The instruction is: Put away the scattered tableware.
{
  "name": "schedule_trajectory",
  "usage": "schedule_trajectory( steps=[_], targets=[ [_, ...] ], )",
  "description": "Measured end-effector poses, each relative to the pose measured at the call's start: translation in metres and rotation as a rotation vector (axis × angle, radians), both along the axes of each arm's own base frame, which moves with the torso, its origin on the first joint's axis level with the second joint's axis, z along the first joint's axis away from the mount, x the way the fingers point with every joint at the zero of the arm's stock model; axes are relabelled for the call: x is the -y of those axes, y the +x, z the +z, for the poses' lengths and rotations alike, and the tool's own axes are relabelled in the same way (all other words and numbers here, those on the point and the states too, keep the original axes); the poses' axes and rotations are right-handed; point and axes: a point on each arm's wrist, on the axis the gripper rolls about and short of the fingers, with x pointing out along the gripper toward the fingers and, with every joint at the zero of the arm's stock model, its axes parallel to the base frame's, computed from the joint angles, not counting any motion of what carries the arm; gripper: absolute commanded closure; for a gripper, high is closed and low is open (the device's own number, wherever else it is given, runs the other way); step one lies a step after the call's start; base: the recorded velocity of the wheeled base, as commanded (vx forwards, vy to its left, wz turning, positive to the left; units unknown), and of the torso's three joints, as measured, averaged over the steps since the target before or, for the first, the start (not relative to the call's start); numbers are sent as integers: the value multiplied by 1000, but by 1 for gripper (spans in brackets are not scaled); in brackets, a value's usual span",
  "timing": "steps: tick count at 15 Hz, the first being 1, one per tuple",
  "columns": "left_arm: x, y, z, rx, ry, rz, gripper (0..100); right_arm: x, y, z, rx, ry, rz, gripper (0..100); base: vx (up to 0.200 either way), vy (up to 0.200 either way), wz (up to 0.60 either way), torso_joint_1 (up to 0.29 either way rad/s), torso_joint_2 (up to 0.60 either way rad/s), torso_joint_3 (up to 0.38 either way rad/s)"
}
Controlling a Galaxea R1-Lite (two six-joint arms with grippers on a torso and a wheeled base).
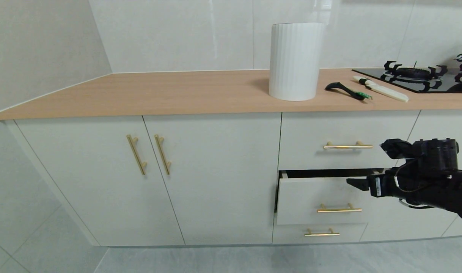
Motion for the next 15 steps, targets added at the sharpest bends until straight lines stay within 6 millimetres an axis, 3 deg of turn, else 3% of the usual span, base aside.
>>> schedule_trajectory(
  steps=[4,10,15],
  targets=[
    [0,0,0,0,0,0,0,-16,8,5,47,-2,25,0,0,0,0,0,0,0],
    [0,0,0,0,0,0,0,-32,52,-27,42,-39,-75,0,0,0,0,0,0,0],
    [0,0,0,0,0,0,0,-37,71,-48,46,-34,-140,0,0,0,0,0,0,0]
  ],
)
